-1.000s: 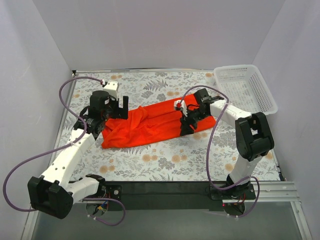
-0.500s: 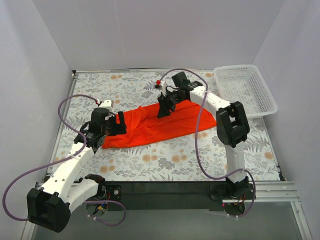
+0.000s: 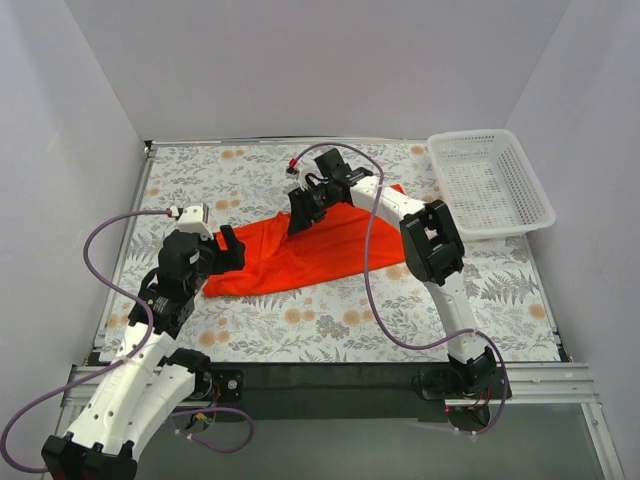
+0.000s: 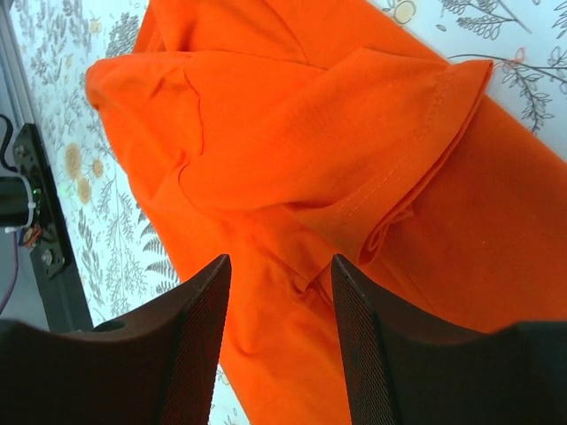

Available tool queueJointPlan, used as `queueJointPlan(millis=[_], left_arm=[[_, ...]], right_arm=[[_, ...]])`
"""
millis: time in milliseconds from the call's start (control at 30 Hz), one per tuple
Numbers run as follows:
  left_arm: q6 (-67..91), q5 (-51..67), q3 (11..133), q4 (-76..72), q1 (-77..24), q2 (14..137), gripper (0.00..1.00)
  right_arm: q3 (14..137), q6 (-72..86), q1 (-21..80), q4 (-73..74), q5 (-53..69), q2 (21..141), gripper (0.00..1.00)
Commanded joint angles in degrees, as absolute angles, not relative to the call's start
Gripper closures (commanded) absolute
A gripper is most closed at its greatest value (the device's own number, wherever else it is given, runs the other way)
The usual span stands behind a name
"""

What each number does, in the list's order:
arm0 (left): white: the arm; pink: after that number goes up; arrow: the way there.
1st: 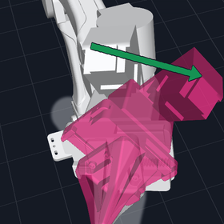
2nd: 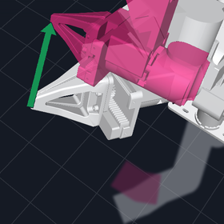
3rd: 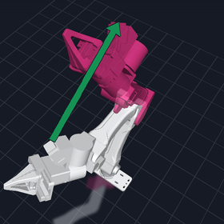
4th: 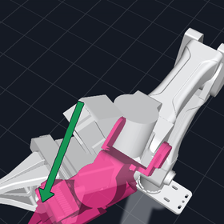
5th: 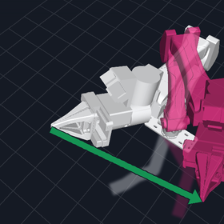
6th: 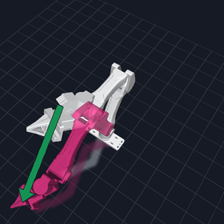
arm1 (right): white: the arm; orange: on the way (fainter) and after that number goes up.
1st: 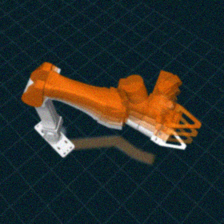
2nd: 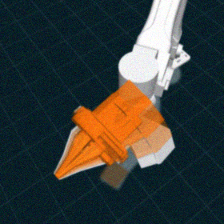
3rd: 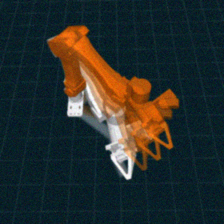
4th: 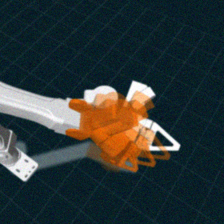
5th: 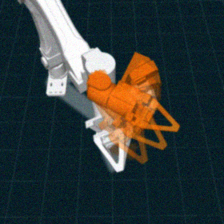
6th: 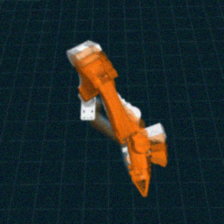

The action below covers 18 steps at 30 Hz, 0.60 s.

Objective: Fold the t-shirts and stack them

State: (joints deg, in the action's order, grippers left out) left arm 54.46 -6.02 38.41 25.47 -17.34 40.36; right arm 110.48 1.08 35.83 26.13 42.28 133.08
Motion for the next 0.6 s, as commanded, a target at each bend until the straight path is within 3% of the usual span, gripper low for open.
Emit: queueJointPlan(millis=[0, 367, 567], left_arm=[[54.58, -6.24, 37.44, 24.17, -16.96, 37.88, 0.29], [54.40, -5.98, 37.35, 24.17, -16.96, 37.00, 0.30], [54.23, -5.98, 37.35, 23.99, -16.96, 37.18, 0.30]], right_arm=[[113.55, 4.48, 36.47, 23.64, 39.03, 134.47, 0.52], [114.00, 6.59, 37.53, 22.59, 29.98, 135.97, 0.53], [113.38, 7.47, 37.53, 22.41, 25.49, 136.41, 0.59]])
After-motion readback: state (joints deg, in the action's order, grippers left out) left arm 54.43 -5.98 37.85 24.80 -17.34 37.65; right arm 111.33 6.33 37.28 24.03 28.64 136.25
